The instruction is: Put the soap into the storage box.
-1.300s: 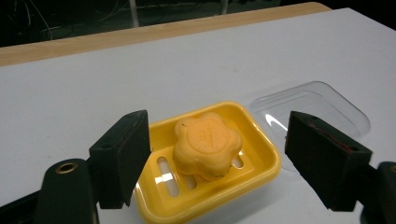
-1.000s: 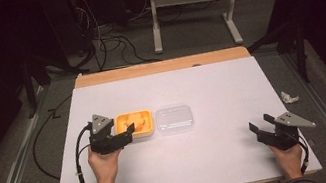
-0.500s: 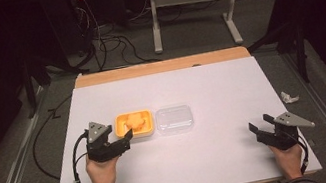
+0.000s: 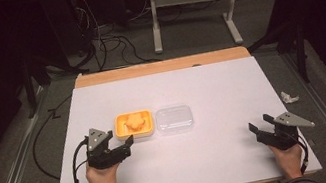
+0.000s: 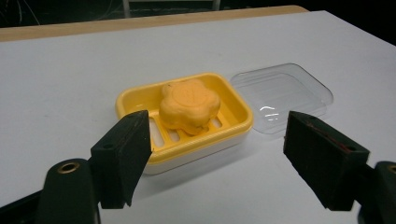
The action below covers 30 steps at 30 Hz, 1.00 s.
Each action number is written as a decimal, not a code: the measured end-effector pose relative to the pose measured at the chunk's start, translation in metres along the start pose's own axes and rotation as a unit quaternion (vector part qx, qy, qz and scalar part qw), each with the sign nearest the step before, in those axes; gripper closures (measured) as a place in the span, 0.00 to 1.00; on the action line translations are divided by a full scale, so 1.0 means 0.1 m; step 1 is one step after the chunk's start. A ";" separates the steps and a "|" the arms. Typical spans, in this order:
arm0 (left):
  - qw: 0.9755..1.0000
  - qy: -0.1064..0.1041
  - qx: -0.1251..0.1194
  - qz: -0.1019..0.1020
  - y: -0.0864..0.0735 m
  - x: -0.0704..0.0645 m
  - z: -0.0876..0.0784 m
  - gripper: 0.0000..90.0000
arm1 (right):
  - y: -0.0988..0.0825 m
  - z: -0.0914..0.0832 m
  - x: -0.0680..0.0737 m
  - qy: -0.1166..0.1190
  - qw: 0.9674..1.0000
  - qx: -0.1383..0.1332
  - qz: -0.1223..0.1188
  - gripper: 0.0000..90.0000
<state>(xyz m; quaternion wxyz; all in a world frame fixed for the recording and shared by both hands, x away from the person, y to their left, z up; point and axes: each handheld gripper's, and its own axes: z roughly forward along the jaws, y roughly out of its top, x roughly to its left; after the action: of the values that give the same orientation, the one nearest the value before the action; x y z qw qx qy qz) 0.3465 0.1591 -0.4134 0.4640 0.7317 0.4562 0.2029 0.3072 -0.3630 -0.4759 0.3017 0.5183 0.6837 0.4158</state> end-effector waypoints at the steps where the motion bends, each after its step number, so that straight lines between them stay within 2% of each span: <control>1: 1.000 0.000 -0.001 0.000 -0.01 -0.01 0.00 0.26 | 0.00 0.00 0.00 0.000 1.000 0.001 0.001 0.35; 14: 1.000 -0.011 -0.001 0.001 -0.09 -0.09 0.01 0.26 | 0.00 0.00 0.00 0.000 1.000 0.000 0.002 0.35; 30: 1.000 -0.015 0.008 0.017 -0.16 -0.23 0.06 0.26 | 0.00 -0.01 0.01 -0.001 1.000 -0.002 0.001 0.35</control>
<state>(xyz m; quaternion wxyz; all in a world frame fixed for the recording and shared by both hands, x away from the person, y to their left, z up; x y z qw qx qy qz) 0.3316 0.1385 -0.4275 0.4616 0.7459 0.4384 0.1959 0.3064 -0.3626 -0.4757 0.3030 0.5189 0.6819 0.4172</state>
